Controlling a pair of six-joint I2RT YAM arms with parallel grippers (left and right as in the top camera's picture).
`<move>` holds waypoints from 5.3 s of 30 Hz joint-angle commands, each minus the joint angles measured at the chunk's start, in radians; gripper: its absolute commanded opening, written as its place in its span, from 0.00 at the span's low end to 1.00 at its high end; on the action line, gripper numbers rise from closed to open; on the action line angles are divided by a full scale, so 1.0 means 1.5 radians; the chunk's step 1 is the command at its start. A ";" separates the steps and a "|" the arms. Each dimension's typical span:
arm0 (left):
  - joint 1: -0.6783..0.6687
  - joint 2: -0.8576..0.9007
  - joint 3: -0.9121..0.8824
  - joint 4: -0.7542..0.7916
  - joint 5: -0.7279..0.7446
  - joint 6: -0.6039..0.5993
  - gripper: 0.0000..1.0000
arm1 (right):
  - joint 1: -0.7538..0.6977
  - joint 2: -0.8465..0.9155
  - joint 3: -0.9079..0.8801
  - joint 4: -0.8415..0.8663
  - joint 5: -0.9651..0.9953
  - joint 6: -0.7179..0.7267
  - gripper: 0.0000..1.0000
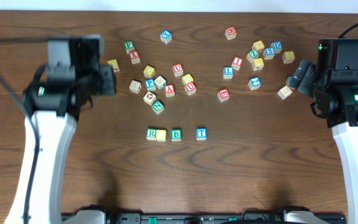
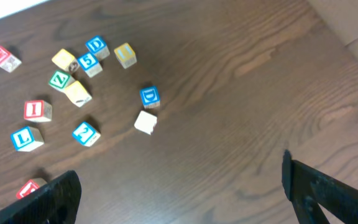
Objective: Spell out ROBOT
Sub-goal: 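Move the left gripper forward over the yellow O block in the pile, then lower the left gripper and close on the yellow O block, then lift the O block and carry it toward the R O B T row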
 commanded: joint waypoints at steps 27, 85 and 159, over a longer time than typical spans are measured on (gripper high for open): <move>-0.082 0.481 0.305 0.012 -0.030 0.159 0.07 | -0.002 -0.002 0.010 0.001 0.010 -0.008 0.99; -0.128 0.619 0.296 0.079 -0.129 0.164 0.48 | -0.002 -0.002 0.010 0.001 0.010 -0.008 0.99; -0.133 0.279 0.278 0.005 -0.119 -0.026 0.25 | -0.002 -0.002 0.010 0.001 0.010 -0.008 0.99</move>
